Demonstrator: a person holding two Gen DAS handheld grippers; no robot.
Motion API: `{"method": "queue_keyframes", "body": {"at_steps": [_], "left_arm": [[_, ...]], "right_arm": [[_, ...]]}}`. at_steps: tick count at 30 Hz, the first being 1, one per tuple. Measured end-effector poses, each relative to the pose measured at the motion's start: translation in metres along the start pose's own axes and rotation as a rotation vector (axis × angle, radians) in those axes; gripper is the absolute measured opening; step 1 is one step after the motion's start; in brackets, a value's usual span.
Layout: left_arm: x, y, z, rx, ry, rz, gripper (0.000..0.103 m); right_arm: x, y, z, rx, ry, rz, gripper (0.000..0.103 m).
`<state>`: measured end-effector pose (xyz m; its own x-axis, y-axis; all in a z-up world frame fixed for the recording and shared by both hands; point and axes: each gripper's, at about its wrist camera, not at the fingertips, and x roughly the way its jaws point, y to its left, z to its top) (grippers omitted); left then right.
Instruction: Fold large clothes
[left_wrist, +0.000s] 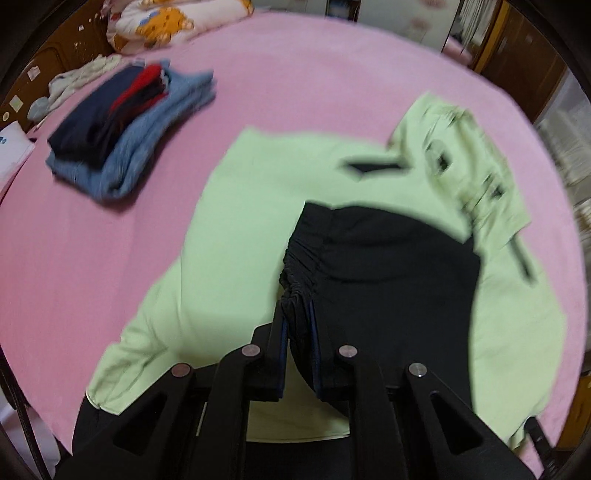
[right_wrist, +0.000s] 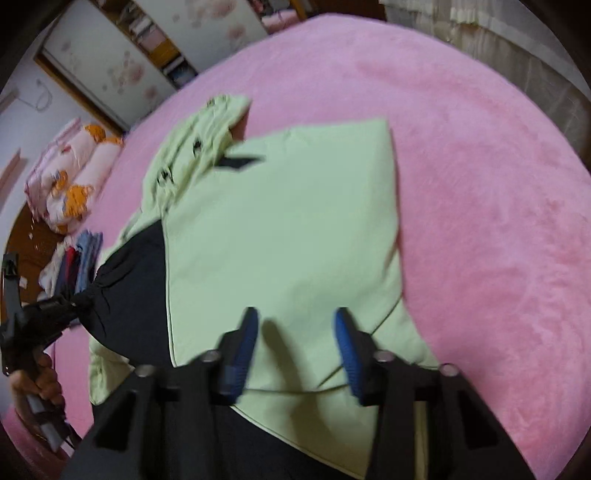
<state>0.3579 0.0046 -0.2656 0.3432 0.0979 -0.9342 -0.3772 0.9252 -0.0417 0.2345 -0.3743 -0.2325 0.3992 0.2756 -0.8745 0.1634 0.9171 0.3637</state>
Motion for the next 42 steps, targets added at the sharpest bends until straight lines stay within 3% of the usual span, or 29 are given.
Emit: {"method": "queue_keyframes", "body": {"at_steps": [3, 4, 9, 11, 14, 16, 18, 20, 24, 26, 27, 28, 30, 34, 36, 40, 42], "left_arm": [[0.021, 0.004, -0.017, 0.016, 0.029, 0.042, 0.009], [0.027, 0.005, -0.019, 0.015, 0.037, 0.045, 0.009], [0.031, 0.008, -0.018, 0.024, 0.043, 0.03, 0.012], [0.023, 0.009, -0.015, 0.04, 0.033, 0.036, 0.021], [0.003, 0.008, -0.012, 0.085, 0.009, 0.119, 0.04], [-0.013, 0.005, -0.012, 0.125, 0.011, 0.155, 0.04], [-0.027, 0.001, -0.015, 0.129, 0.03, 0.101, 0.04], [-0.038, -0.005, -0.022, 0.125, 0.06, -0.023, 0.04], [-0.034, -0.035, -0.038, 0.134, 0.17, -0.233, 0.04], [-0.022, -0.056, -0.046, 0.15, 0.22, -0.295, 0.031], [-0.014, -0.067, -0.05, 0.169, 0.243, -0.3, 0.017], [-0.006, -0.078, -0.055, 0.191, 0.267, -0.286, 0.012], [0.01, -0.091, -0.064, 0.218, 0.297, -0.259, 0.012], [0.033, -0.09, -0.072, 0.243, 0.318, -0.209, 0.006], [0.03, -0.079, -0.068, 0.235, 0.285, -0.199, 0.006], [0.026, -0.047, -0.055, 0.258, 0.194, -0.018, 0.006], [0.028, -0.023, -0.047, 0.231, 0.178, 0.014, 0.006]], "right_arm": [[0.023, -0.007, 0.0, 0.022, 0.079, -0.031, 0.002], [0.025, -0.01, 0.0, 0.022, 0.085, -0.044, 0.0], [0.02, -0.027, 0.007, 0.029, 0.058, -0.105, 0.0], [0.014, -0.031, 0.01, 0.048, 0.061, -0.122, 0.0], [0.004, -0.032, 0.013, 0.055, 0.065, -0.126, 0.0], [-0.005, -0.024, 0.015, 0.027, 0.064, -0.108, 0.0], [-0.012, -0.015, 0.016, 0.019, 0.055, -0.026, 0.0], [-0.014, 0.001, 0.016, 0.014, 0.061, 0.093, 0.0], [0.01, 0.042, 0.008, -0.025, 0.125, 0.214, 0.0], [0.027, 0.061, -0.001, -0.032, 0.168, 0.255, 0.0], [0.038, 0.071, -0.005, -0.028, 0.197, 0.283, 0.0], [0.046, 0.077, -0.007, -0.022, 0.217, 0.301, 0.0], [0.063, 0.085, -0.015, -0.014, 0.257, 0.318, 0.0], [0.086, 0.076, -0.019, -0.001, 0.297, 0.254, 0.0], [0.084, 0.062, -0.014, 0.031, 0.284, 0.261, 0.0], [0.065, 0.019, 0.001, 0.061, 0.205, 0.089, 0.0], [0.053, -0.008, 0.008, 0.111, 0.172, 0.097, 0.0]]}}
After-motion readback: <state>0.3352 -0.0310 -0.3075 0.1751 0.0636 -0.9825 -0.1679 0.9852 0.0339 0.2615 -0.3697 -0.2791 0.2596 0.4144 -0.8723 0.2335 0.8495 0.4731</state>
